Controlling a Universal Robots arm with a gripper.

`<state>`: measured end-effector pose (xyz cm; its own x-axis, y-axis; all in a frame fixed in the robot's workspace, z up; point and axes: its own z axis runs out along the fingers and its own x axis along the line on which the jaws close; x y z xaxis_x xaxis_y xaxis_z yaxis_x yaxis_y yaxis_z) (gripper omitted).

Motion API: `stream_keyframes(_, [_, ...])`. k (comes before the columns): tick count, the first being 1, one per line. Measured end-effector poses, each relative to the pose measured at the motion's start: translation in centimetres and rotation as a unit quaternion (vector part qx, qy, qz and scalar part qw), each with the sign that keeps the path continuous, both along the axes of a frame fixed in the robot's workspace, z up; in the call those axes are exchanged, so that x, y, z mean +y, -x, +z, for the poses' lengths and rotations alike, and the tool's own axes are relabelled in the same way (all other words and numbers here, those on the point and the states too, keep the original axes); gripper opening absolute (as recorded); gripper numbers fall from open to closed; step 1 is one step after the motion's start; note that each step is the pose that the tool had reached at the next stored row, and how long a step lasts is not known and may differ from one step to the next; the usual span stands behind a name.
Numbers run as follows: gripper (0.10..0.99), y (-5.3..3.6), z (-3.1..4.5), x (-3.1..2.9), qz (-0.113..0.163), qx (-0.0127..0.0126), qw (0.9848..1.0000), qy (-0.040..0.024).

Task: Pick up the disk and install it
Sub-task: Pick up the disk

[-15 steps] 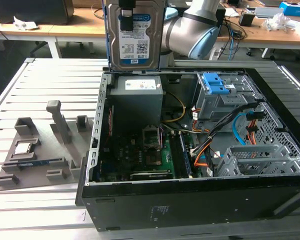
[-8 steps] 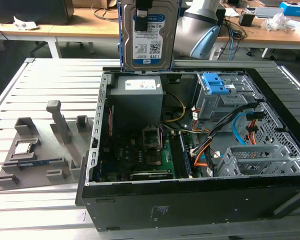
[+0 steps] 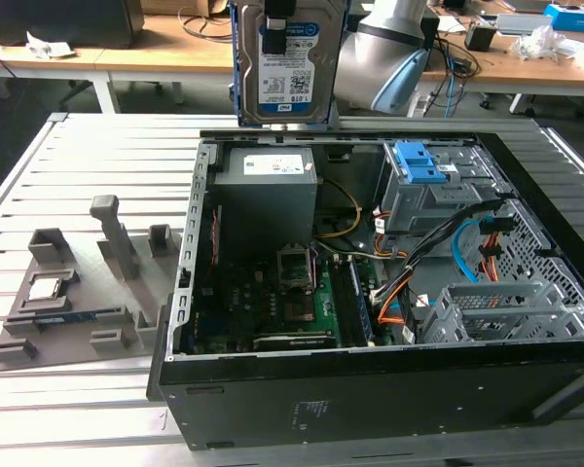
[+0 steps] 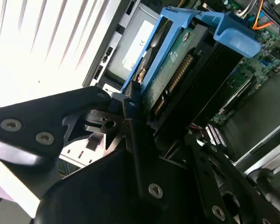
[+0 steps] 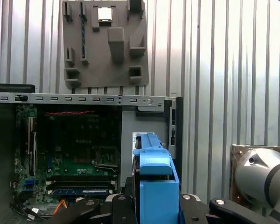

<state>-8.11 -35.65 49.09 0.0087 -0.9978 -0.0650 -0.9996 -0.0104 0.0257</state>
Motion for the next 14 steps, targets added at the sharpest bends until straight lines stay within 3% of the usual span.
stream_keyframes(2, [0.365,-0.01,-0.06,0.01,-0.013,0.0000,0.9999,0.0043])
stream_keyframes(3, [0.365,-0.09,-0.07,0.01,-0.016,-0.0001,0.9998,0.0108])
stream_keyframes(14, [0.365,-0.18,-0.07,-0.10,-0.016,-0.0001,0.9998,0.0119])
